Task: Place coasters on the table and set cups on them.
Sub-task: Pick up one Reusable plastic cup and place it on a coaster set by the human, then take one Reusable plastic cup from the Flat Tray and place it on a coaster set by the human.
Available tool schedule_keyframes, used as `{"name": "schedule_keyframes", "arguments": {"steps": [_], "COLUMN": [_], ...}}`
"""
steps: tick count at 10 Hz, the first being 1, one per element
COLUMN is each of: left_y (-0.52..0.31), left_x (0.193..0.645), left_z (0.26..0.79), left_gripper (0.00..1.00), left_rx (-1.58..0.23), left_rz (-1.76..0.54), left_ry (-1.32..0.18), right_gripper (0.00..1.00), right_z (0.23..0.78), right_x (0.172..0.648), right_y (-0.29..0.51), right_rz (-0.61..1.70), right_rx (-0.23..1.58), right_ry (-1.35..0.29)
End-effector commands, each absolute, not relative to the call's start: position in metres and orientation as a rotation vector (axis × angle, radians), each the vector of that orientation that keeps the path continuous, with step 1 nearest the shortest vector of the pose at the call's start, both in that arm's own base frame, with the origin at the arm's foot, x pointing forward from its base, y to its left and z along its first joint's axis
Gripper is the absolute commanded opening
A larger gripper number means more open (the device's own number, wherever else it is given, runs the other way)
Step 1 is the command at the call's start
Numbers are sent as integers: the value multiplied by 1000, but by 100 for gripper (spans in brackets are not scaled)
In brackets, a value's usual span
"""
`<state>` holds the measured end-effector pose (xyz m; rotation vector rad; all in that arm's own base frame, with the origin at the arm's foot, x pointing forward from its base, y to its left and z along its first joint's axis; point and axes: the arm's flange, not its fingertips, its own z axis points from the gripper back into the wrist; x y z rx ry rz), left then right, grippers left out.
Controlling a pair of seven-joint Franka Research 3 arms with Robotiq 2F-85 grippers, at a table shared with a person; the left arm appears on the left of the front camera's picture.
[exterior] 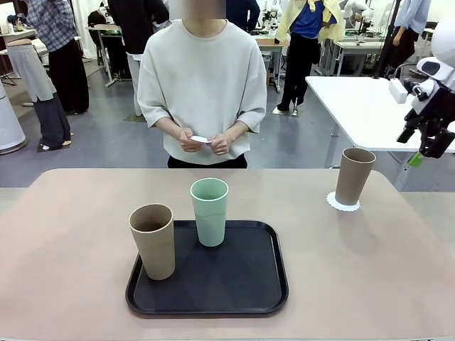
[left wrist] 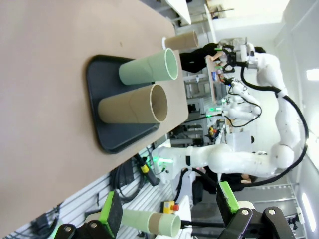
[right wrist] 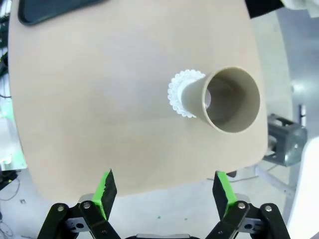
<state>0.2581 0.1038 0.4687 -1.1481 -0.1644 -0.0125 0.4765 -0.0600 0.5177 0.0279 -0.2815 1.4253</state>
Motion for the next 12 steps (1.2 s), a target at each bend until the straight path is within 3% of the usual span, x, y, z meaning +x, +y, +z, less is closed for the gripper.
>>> {"name": "schedule_keyframes", "arguments": {"steps": [1, 3, 4, 12], "left_y": [105, 105, 105, 105], "left_x": [257, 257, 257, 257], "left_z": [469, 469, 469, 469], "left_gripper": [100, 100, 100, 100], "left_rx": [-1160, -1160, -1160, -1160], "left_rz": [-18, -18, -18, -18], "left_ry": [-172, -172, -172, -172], "right_gripper": [100, 100, 100, 100], "right_z": [516, 519, 524, 524], "right_x": [464, 457, 464, 464], "right_y": [-47, -58, -44, -44], "right_rz": [1476, 1538, 1473, 1473], "right_rx": [40, 71, 47, 47], "right_ry": [-257, -195, -264, -264]}}
